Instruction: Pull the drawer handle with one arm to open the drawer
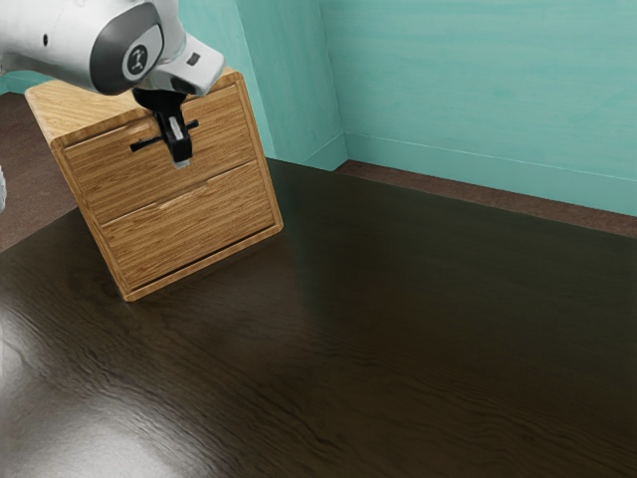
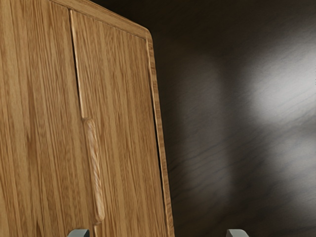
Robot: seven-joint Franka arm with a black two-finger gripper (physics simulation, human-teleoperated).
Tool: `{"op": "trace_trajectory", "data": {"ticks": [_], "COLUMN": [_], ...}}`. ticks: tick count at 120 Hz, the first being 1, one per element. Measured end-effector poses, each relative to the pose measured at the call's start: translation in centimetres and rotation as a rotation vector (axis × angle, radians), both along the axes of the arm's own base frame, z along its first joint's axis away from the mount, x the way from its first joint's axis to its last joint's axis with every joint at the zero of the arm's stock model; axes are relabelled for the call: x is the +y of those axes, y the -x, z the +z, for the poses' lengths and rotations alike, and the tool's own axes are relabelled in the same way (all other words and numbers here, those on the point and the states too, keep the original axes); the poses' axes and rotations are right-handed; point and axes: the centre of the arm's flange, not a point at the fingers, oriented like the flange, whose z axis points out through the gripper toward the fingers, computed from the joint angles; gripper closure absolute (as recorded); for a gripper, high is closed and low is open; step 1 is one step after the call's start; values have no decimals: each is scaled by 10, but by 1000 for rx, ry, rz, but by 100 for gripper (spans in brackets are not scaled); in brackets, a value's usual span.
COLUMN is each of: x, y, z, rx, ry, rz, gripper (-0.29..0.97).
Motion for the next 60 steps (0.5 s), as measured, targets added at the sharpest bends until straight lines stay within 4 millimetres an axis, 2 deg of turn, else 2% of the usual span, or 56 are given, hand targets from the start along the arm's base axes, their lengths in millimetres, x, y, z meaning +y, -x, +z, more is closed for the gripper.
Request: {"op": "trace_trajectory", "data": {"ticks": [9, 24, 31, 46, 60], "x": [12, 17, 23, 59, 61], "y": [-10, -14, -16, -12, -13], "z": [-8, 5, 2, -3, -1], "rx": [5, -23, -16, -18, -25], "ry": [1, -10, -14, 13, 23], "rz": [1, -19, -20, 5, -23], "gripper": [37, 41, 42, 43, 43]}}
